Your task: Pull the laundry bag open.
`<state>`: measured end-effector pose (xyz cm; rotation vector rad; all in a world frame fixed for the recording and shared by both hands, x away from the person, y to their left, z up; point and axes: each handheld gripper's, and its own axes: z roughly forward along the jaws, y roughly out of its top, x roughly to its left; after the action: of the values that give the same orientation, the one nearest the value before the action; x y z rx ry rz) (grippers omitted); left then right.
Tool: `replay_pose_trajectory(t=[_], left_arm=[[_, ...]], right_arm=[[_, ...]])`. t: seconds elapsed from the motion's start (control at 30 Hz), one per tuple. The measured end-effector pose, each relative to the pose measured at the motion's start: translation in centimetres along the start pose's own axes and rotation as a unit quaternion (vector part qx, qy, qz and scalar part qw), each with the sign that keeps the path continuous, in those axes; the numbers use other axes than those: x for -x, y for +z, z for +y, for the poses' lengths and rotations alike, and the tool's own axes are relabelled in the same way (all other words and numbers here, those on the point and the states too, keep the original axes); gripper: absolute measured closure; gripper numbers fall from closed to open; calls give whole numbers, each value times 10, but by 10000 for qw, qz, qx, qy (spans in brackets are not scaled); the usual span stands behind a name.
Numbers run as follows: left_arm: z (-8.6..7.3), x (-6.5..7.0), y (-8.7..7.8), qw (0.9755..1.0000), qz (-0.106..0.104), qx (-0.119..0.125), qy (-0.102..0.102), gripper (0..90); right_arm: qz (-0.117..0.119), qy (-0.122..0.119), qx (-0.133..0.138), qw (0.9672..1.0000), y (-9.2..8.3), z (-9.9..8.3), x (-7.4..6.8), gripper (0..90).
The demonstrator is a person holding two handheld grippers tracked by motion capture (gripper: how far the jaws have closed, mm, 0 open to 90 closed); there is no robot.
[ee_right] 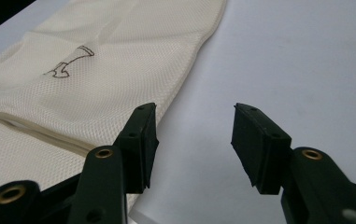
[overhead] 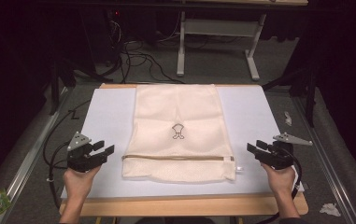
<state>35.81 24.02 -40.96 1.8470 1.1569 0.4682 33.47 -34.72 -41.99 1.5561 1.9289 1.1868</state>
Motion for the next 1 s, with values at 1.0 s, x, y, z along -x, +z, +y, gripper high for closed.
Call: replay_pose_trajectory(t=[1.0], left_arm=[[-12, -17, 51, 9985, 549, -11, -90, 514]], right_arm=[[-481, 319, 36, 9983, 40, -12, 18, 509]])
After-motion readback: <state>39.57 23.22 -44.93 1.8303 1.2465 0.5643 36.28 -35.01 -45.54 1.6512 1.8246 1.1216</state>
